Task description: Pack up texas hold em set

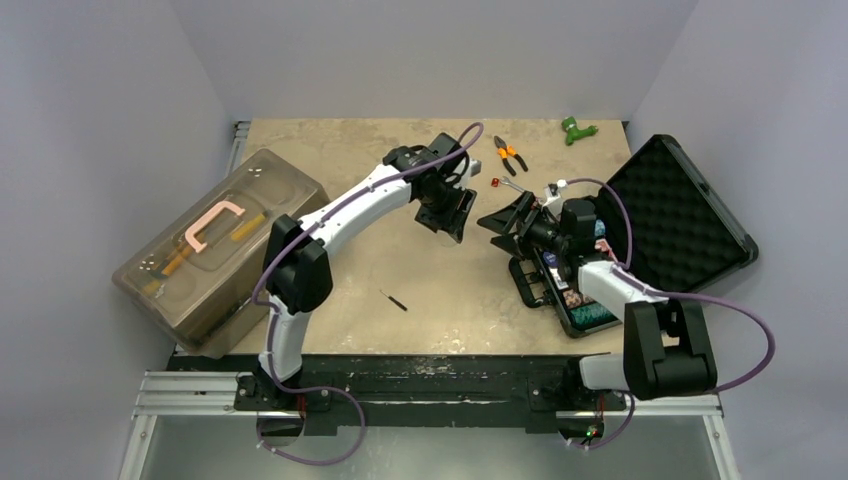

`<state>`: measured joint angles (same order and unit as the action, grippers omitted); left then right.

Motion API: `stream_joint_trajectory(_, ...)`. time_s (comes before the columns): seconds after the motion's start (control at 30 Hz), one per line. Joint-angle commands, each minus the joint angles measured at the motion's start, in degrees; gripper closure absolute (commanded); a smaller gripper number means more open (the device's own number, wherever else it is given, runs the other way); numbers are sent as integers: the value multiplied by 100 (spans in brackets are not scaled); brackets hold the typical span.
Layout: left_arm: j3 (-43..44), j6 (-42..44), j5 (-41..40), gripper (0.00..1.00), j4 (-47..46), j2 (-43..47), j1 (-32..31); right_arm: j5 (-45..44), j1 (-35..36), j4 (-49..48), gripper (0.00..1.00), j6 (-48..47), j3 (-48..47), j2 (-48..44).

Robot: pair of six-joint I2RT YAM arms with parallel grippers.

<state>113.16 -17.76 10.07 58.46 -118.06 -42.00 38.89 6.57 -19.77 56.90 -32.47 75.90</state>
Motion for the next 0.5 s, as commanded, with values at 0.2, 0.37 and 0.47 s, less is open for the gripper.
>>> stream_joint_trajectory(0.2, -93, 185, 288, 100, -167, 333, -251, 364, 59, -1001, 25, 603, -502, 868)
stream_joint_trajectory(0.37, -86, 194, 394, 100, -176, 286, -316, 1092, 115, -971, 35, 277, -816, 1259)
stream_joint_trajectory(0.47, -83, 194, 467, 100, -171, 271, -346, 1474, 189, -677, 45, -4, -964, 1479)
